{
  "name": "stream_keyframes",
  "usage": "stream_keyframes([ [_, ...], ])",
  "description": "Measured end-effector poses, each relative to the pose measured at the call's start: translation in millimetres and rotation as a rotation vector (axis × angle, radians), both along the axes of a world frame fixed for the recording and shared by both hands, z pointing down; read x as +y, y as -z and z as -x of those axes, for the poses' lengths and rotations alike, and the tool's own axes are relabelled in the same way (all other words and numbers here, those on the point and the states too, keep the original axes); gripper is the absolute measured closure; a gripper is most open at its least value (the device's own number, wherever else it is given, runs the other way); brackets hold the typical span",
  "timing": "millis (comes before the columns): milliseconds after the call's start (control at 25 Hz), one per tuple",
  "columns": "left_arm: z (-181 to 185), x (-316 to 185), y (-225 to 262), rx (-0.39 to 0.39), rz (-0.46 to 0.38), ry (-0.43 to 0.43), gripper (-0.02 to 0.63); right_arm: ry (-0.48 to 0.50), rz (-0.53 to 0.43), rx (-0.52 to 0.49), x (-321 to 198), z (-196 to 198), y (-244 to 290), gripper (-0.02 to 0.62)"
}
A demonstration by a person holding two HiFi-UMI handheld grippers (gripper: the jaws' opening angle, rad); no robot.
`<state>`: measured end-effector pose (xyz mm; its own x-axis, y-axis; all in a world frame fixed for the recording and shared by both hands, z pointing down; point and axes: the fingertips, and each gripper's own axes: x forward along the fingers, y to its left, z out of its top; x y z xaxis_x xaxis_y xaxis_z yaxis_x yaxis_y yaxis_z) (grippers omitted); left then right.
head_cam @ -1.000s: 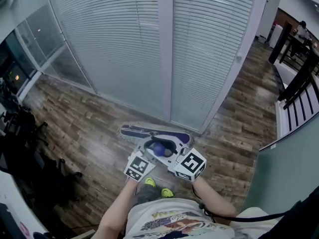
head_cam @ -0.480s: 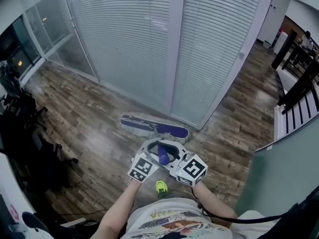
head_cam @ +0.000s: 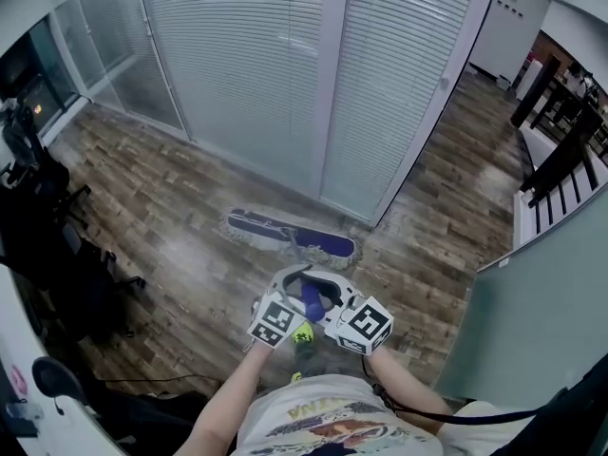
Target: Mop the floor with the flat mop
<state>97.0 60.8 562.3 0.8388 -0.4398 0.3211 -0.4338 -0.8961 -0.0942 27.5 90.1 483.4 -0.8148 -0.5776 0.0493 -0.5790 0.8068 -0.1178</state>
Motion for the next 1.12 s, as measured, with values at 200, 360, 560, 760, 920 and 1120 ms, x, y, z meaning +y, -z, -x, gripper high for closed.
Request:
stream_keyframes([
  [200, 12.2, 81.4, -6.8, -0.008, -0.011, 0.013, 0.482, 0.046, 0.005, 0.014, 83.4, 13.8, -7.7, 0.419],
  [360, 24.5, 129.1, -6.6, -0.009, -0.011, 0.034, 0.482, 0.104, 0.001, -0.006, 133.4, 26.9, -7.5, 0.413],
  [560, 28.5, 171.7, -3.3, -0.012, -0.003, 0.067, 0.482, 0.160, 0.007, -0.002, 178.5, 31.1, -3.9, 0.410],
  [760, 22.4, 210.6, 0.7, -0.013, 0.001, 0.100, 0.482, 0.203, 0.017, 0.004, 219.6, 24.4, -0.5, 0.409],
  [920, 7.2, 239.8, 0.6, -0.015, 0.004, 0.140, 0.482, 0.245, 0.022, 0.011, 251.5, 7.6, -0.7, 0.408],
  [1120, -15.6, 289.5, -7.2, -0.013, -0.009, 0.187, 0.482, 0.297, 0.006, 0.016, 305.8, -17.4, -8.1, 0.408],
])
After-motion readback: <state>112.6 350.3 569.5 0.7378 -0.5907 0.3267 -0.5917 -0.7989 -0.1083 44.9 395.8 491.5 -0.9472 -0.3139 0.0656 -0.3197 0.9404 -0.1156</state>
